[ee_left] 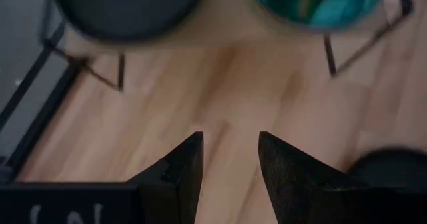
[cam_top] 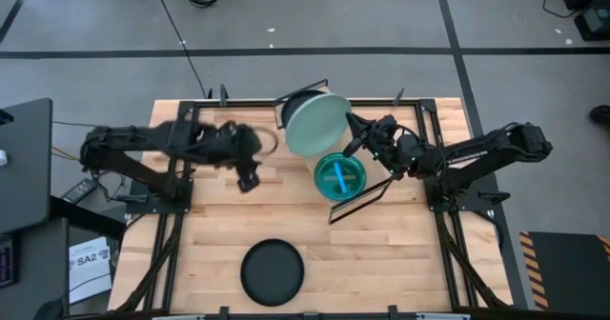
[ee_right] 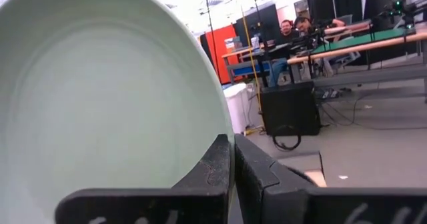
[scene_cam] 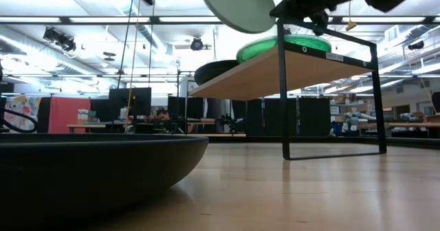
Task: Place and stack plates onto a shelf
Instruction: Stack the light gray plate on the top of the black plate on the shelf
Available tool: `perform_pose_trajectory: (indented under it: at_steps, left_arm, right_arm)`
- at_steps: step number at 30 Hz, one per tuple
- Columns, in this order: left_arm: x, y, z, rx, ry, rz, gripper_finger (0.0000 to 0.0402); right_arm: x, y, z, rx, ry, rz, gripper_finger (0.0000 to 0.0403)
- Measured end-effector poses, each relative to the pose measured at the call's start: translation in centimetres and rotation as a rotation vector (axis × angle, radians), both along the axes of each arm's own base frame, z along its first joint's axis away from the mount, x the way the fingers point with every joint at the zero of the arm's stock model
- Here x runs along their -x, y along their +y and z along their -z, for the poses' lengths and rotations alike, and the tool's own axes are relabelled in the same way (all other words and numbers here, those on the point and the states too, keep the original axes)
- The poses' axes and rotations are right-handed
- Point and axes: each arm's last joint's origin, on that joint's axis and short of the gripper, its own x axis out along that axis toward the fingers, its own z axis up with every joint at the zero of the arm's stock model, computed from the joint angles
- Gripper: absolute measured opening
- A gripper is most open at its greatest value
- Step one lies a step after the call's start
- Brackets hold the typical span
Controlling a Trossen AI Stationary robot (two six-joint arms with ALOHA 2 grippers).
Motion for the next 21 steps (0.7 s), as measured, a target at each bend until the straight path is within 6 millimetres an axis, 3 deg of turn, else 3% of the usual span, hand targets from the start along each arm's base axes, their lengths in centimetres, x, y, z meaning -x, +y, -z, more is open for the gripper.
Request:
perform_pose_trajectory:
  at_steps: [12, 17, 21]
  left_arm:
    - [2.3, -5.3, 9.0, 0.064, -0.06, 0.092, 0.0151]
    - [2.2, -6.6, 12.8, 0.089, -0.12, 0.138, 0.0151]
    - [2.0, -7.1, 15.0, 0.118, -0.216, 0.159, 0.0151]
  right_arm:
    - [-1.9, -2.5, -5.8, -0.05, 0.204, -0.002, 0.0013]
    - [-1.5, -4.6, -8.7, -0.119, 0.246, -0.036, 0.0013]
    - [-0.9, -6.4, -9.9, -0.166, 0.237, -0.056, 0.0013]
